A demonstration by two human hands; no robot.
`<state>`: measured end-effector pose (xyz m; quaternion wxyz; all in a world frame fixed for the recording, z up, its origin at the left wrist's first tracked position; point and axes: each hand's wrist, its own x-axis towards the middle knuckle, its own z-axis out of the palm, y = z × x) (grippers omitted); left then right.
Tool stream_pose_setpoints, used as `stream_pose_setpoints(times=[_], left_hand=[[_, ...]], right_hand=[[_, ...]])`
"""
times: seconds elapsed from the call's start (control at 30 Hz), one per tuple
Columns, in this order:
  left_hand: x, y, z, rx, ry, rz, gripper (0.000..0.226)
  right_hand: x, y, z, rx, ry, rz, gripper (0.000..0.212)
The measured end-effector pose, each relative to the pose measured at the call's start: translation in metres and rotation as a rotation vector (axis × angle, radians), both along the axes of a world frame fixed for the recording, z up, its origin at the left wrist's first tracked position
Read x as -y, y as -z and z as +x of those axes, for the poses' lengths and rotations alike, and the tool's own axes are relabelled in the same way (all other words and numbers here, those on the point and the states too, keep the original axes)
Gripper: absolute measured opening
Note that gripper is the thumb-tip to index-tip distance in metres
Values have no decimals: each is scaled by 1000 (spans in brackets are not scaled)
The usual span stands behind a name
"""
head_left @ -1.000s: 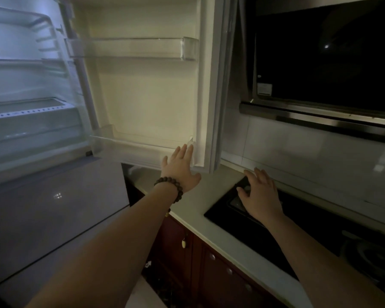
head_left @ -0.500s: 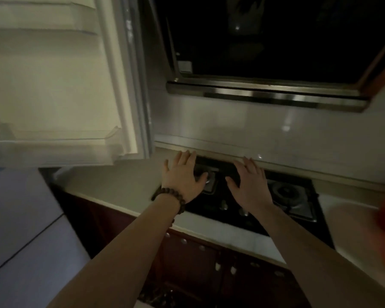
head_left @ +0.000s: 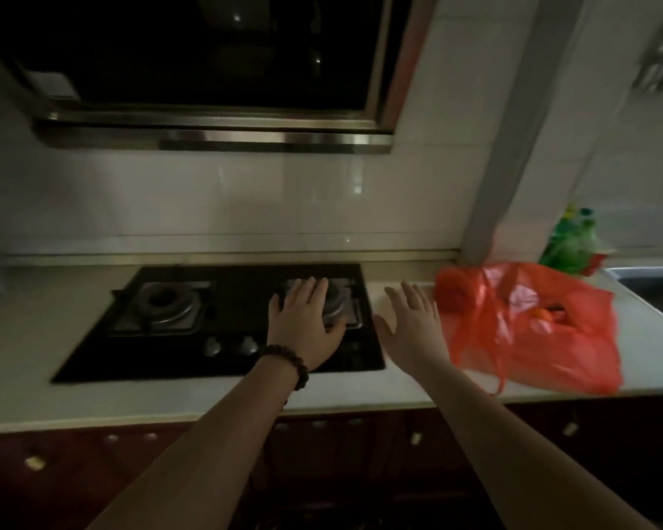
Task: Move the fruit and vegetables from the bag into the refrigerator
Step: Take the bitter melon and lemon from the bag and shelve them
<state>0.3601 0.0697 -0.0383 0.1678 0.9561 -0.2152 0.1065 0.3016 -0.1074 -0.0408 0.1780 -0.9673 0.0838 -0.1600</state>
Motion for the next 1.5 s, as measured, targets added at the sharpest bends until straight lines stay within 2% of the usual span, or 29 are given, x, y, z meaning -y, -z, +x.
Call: stream_pose_setpoints(times=[0.3,0.53,0.87,1.0,1.2,1.3,1.37,1.43,1.5], left_hand=[[212,22,-28,-30,94,31,71],[325,35,-40,-52,199,24,71],[416,81,-24,-110,276,47,73],[440,107,10,-131,212,43,87],[467,138,81,-230,154,145,105],[475,144,114,-229,163,149,93],[478,142,135,-203,185,153,66],[480,136,152,-183,230,136,36],[481,129,165,-201,235,75,23]], right_hand=[[208,29,-47,-15,154,14,59],[313,45,-77,-41,275,60,58],[399,80,-73,-108,408,66,60],[427,87,-42,-98,423,31,65],[478,94,33,-164,384,-59,79],[506,100,66,-253,372,-80,83],[526,107,84,-307,368,-60,78],[541,114,98,-326,327,-4,59],[551,119,110,-221,216,99,29]])
